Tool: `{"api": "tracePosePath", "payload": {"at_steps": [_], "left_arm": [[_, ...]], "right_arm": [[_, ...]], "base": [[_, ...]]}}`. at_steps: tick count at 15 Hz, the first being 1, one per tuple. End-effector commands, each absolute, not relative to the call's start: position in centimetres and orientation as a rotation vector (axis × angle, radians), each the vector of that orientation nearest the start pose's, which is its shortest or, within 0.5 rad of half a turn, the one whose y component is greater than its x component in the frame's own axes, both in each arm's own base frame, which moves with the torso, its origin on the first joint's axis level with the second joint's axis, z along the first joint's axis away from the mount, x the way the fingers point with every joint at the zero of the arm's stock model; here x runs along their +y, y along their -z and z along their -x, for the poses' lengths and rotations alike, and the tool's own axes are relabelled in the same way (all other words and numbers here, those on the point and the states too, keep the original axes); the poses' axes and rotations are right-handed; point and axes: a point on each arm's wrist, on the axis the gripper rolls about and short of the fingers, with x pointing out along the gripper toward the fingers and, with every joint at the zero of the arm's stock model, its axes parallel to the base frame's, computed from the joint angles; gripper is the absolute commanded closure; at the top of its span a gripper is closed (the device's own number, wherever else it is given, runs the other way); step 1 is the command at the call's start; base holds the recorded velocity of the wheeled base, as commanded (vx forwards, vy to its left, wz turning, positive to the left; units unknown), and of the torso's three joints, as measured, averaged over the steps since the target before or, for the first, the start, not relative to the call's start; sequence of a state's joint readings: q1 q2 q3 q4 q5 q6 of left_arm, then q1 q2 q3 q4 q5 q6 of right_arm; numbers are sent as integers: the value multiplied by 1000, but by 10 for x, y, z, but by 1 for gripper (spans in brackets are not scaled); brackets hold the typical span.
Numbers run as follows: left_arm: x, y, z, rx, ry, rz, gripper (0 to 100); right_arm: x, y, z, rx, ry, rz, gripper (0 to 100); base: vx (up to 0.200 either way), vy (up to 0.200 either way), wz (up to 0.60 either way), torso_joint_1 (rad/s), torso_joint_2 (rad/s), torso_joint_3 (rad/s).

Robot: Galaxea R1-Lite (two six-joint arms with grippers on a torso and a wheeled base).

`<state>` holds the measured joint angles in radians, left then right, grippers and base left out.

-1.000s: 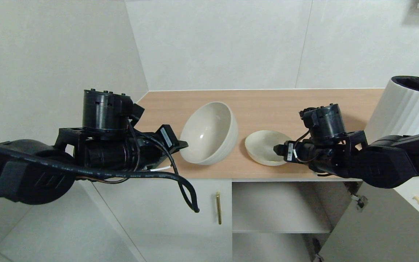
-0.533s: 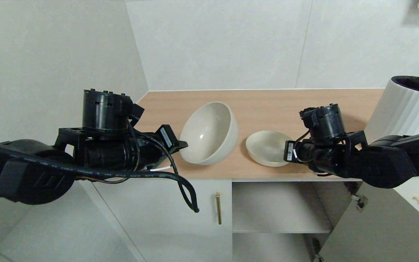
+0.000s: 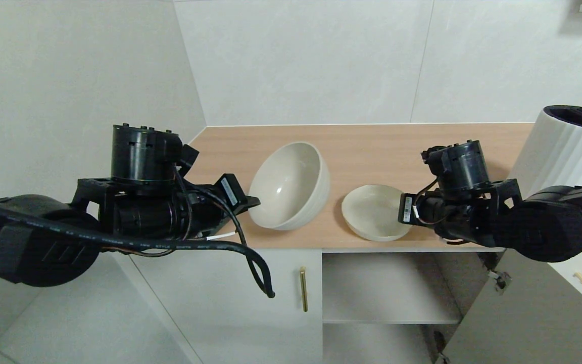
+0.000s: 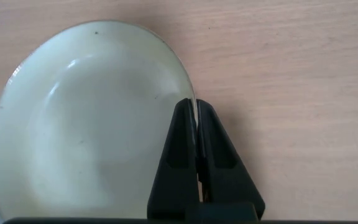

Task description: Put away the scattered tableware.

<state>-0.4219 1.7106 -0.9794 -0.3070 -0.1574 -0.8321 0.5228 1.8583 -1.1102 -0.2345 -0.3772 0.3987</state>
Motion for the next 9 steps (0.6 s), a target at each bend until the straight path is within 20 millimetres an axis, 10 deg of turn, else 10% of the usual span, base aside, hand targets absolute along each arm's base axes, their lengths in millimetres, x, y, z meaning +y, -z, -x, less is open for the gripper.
{"api": "tracePosePath", "payload": {"at_steps": [1, 9], "left_arm": [[-128, -201, -276, 619, 367, 742, 100], [-103, -224, -228, 574, 391, 648, 100]], "right_arm": [[158, -194, -290, 448, -81, -195, 100], [114, -227, -205, 625, -292, -209, 100]], "base": [[0, 0, 0, 0, 0, 0], [0, 0, 0, 0, 0, 0]]}}
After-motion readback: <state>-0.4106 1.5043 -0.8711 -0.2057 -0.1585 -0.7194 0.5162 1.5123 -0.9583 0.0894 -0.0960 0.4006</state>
